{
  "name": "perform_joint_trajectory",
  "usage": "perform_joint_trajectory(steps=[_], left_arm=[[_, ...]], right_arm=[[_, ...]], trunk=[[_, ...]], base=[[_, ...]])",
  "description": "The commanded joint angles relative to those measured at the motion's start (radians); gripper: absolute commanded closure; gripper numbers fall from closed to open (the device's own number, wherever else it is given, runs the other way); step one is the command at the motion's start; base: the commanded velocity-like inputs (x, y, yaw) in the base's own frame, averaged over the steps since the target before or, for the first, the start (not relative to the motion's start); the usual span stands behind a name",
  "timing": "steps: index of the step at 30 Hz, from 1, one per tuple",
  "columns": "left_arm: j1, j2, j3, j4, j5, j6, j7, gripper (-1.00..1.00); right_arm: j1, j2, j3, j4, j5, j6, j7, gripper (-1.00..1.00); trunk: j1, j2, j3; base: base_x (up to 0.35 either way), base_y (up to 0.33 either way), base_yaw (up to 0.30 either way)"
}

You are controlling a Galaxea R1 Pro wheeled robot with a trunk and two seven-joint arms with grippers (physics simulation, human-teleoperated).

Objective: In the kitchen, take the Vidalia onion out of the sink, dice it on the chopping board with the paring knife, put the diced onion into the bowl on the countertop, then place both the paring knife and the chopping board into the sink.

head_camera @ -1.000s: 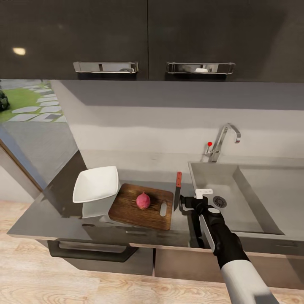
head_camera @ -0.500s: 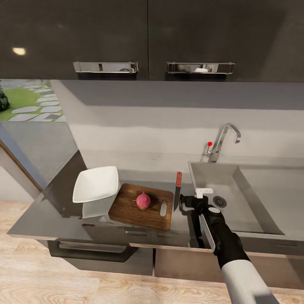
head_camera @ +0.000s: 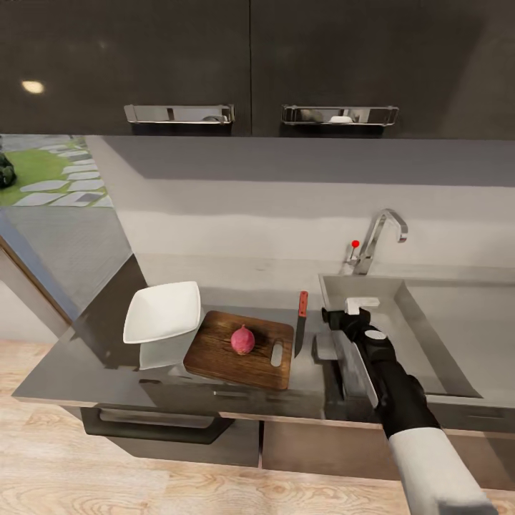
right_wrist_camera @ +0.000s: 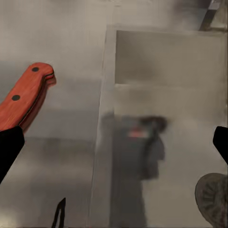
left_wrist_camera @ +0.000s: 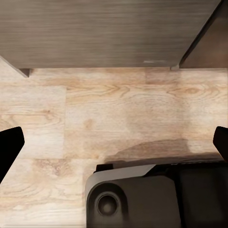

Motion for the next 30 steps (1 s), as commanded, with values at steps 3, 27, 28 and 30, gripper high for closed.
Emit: perform_joint_trajectory(steps=[3,27,28,30], left_arm=[[0.000,0.002,-0.008,0.000,0.009,-0.002,0.008,-1.00],[0.000,0.002,-0.008,-0.005,0.009,-0.002,0.006,-1.00],[0.000,0.002,-0.008,-0.004,0.009,-0.002,0.006,-1.00],[0.000,0.002,-0.008,-0.004,0.009,-0.002,0.006,-1.00]], right_arm=[[-0.054,-0.001,0.001,-0.009,0.002,0.078,-0.018,-1.00],[-0.659,0.098,0.039,0.558,0.002,0.189,0.024,-1.00],[-0.662,0.096,0.071,0.562,0.002,0.188,0.056,-1.00],[-0.665,0.084,0.123,0.569,0.003,0.186,0.124,-1.00]], trunk=[[0.000,-0.001,-0.001],[0.000,-0.001,-0.001],[0.000,-0.001,-0.001],[0.000,-0.001,-0.001]], base=[[0.000,0.000,0.000],[0.000,0.000,0.000],[0.000,0.000,0.000],[0.000,0.000,0.000]])
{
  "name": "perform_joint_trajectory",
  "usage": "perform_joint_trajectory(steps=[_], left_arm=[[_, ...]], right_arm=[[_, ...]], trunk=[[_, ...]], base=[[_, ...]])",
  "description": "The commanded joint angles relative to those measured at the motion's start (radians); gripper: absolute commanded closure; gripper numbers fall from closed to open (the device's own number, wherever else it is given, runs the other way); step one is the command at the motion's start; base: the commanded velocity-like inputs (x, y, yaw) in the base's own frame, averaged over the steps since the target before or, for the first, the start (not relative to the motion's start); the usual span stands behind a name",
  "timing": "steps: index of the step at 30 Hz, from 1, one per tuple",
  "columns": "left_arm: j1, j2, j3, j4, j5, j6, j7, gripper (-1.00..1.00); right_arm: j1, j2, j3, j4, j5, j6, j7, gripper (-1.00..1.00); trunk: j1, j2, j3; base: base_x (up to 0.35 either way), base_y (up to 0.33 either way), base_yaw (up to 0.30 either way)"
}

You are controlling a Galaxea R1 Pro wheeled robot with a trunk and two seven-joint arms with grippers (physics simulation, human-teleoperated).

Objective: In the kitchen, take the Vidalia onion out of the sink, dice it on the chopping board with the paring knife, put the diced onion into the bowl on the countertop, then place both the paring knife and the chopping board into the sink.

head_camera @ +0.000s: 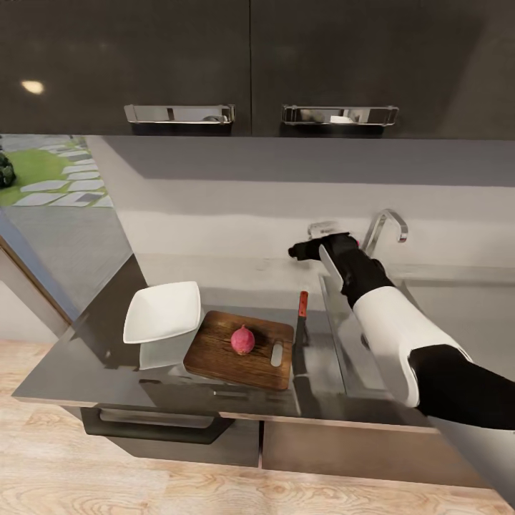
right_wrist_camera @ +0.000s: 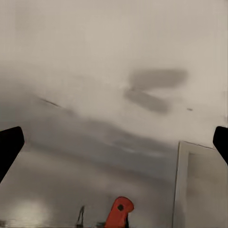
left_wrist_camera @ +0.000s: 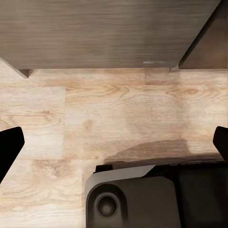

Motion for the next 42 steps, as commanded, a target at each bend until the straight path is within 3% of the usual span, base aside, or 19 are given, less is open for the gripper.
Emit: perform_joint_trajectory(steps=[1,4,8,13,16,21,33,42], left_arm=[[0.000,0.002,-0.008,-0.001,0.009,-0.002,0.008,-1.00],[0.000,0.002,-0.008,0.000,0.009,-0.002,0.008,-1.00],[0.000,0.002,-0.008,0.000,0.009,-0.002,0.008,-1.00],[-0.001,0.002,-0.008,0.000,0.009,-0.002,0.008,-1.00],[-0.001,0.002,-0.008,0.000,0.009,-0.002,0.008,-1.00],[0.000,0.002,-0.008,0.000,0.009,-0.002,0.008,-1.00],[0.000,0.002,-0.008,0.000,0.009,-0.002,0.008,-1.00],[0.000,0.002,-0.008,-0.002,0.009,-0.002,0.008,-1.00]], right_arm=[[-0.001,-0.007,0.017,0.002,0.006,0.004,0.033,-1.00],[-0.003,-0.058,0.064,0.010,0.006,-0.008,0.190,-1.00],[-0.003,-0.118,0.089,0.013,0.008,-0.023,0.377,-1.00],[-0.003,-0.188,0.162,0.014,0.060,-0.056,0.584,-1.00],[-0.003,-0.210,0.207,0.017,0.100,-0.109,0.686,-1.00],[-0.003,-0.225,0.238,0.087,0.157,-0.235,0.849,-1.00],[-0.003,-0.226,0.246,0.214,0.282,-0.467,1.012,-1.00],[-0.003,-0.227,0.245,0.232,0.294,-0.511,1.047,-1.00]], trunk=[[0.000,-0.001,-0.001],[0.000,-0.001,-0.001],[0.000,-0.001,-0.001],[0.000,-0.001,-0.001],[0.000,-0.001,-0.001],[0.000,-0.001,-0.001],[0.000,-0.001,-0.001],[0.000,-0.001,-0.001]], base=[[0.000,0.000,0.000],[0.000,0.000,0.000],[0.000,0.000,0.000],[0.000,0.000,0.000],[0.000,0.000,0.000],[0.000,0.000,0.000],[0.000,0.000,0.000],[0.000,0.000,0.000]])
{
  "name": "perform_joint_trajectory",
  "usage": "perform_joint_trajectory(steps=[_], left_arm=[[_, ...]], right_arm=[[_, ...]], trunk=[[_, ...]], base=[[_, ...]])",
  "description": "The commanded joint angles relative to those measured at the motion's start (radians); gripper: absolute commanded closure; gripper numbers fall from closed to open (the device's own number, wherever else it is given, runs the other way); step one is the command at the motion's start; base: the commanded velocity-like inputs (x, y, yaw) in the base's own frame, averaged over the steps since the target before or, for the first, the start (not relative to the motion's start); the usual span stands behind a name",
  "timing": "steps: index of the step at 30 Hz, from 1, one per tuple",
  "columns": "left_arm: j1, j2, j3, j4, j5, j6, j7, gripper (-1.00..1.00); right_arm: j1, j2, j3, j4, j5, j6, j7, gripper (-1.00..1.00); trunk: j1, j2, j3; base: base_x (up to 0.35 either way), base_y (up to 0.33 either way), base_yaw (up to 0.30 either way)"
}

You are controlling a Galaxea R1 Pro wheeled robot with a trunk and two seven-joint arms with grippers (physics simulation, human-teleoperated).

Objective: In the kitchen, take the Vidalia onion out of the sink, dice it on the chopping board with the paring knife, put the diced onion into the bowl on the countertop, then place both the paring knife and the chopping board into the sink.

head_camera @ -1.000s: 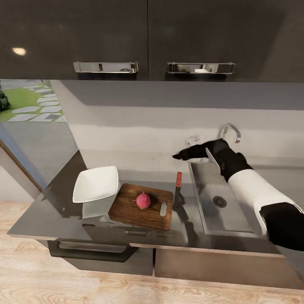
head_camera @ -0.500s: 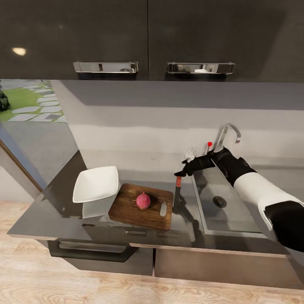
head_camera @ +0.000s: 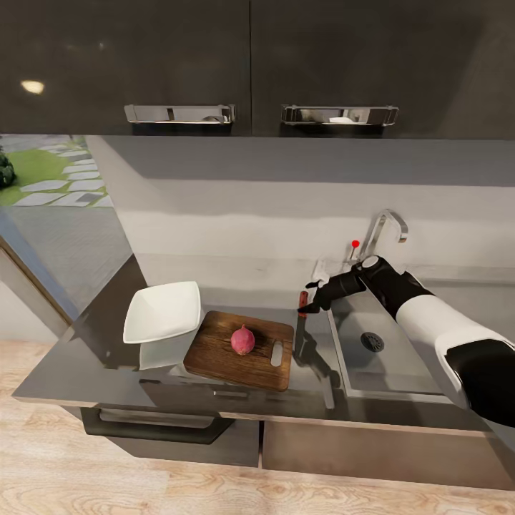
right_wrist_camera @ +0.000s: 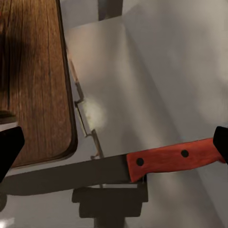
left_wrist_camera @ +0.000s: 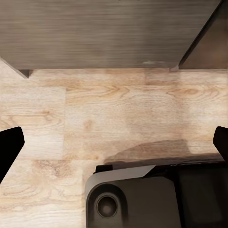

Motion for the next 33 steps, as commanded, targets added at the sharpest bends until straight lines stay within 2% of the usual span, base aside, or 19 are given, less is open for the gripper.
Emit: perform_joint_trajectory(steps=[1,11,24,29,33], left_arm=[[0.000,0.002,-0.008,-0.001,0.009,-0.002,0.008,-1.00],[0.000,0.002,-0.008,-0.003,0.009,-0.002,0.008,-1.00],[0.000,0.001,-0.008,-0.003,0.009,-0.002,0.008,-1.00],[0.000,0.002,-0.008,-0.002,0.009,-0.002,0.008,-1.00],[0.000,0.001,-0.008,-0.002,0.009,-0.002,0.008,-1.00]], right_arm=[[0.000,0.000,0.000,-0.002,0.001,0.010,0.005,-1.00],[0.001,0.000,0.000,-0.001,0.002,0.008,0.055,-1.00],[0.001,0.003,0.000,0.000,0.000,0.009,0.077,-1.00],[0.001,0.005,0.000,0.001,0.001,0.007,0.131,-1.00],[0.001,0.005,0.000,0.000,0.002,0.007,0.140,-1.00]], trunk=[[0.000,-0.001,-0.001],[0.000,-0.001,-0.001],[0.000,-0.001,-0.001],[0.000,-0.001,-0.001],[0.000,-0.001,-0.001]], base=[[0.000,0.000,0.000],[0.025,0.000,0.000],[0.286,0.000,0.000],[0.108,0.000,0.000],[0.023,0.000,0.000]])
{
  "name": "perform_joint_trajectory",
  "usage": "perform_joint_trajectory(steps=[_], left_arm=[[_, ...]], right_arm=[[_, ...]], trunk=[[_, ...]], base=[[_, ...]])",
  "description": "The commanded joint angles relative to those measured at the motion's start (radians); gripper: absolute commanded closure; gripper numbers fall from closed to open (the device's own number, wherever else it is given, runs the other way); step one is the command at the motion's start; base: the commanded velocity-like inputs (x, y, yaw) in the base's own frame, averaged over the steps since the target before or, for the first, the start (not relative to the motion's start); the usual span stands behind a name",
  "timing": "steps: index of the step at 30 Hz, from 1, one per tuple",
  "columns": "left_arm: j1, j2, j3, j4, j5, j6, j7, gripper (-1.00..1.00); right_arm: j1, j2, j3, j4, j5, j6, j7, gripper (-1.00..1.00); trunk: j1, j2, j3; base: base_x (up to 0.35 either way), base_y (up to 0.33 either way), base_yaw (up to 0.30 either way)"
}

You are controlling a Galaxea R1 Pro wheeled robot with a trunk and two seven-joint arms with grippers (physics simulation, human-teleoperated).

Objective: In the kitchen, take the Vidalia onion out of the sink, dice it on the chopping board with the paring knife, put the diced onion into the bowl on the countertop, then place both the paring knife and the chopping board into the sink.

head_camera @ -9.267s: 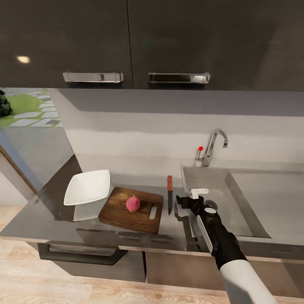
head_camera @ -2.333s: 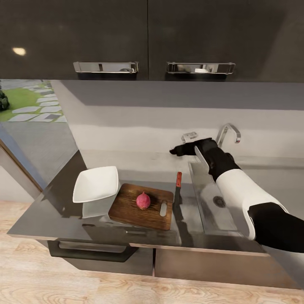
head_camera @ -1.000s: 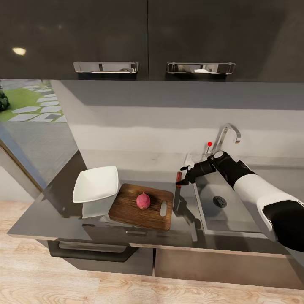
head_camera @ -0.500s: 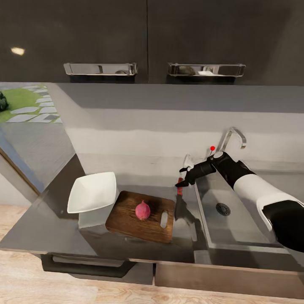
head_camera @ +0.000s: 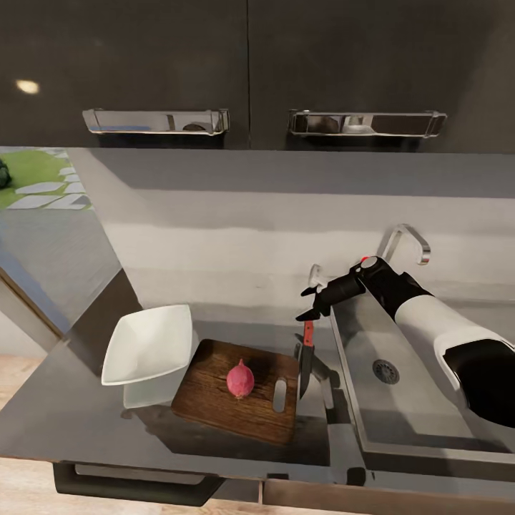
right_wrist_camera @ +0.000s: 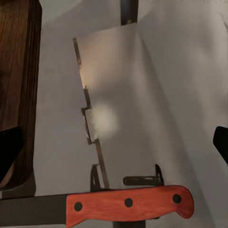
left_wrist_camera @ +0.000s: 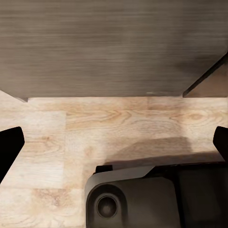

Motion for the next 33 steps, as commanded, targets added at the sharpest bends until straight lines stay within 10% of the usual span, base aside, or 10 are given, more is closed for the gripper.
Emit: perform_joint_trajectory(steps=[1,22,33], left_arm=[[0.000,0.002,-0.008,-0.001,0.009,-0.002,0.008,-1.00],[0.000,0.001,-0.008,0.001,0.009,-0.002,0.008,-1.00],[0.000,0.001,-0.007,0.002,0.010,-0.002,0.008,-1.00]], right_arm=[[0.000,-0.001,0.001,-0.002,0.002,0.010,0.006,-1.00],[-0.001,-0.004,0.062,-0.007,0.115,-0.096,0.217,-1.00],[-0.001,-0.001,0.254,-0.021,0.116,-0.169,0.292,-1.00]], trunk=[[0.000,-0.001,-0.001],[0.000,-0.001,-0.001],[0.000,-0.001,-0.001]], base=[[0.009,0.000,0.000],[0.001,0.000,0.000],[0.000,0.000,0.000]])
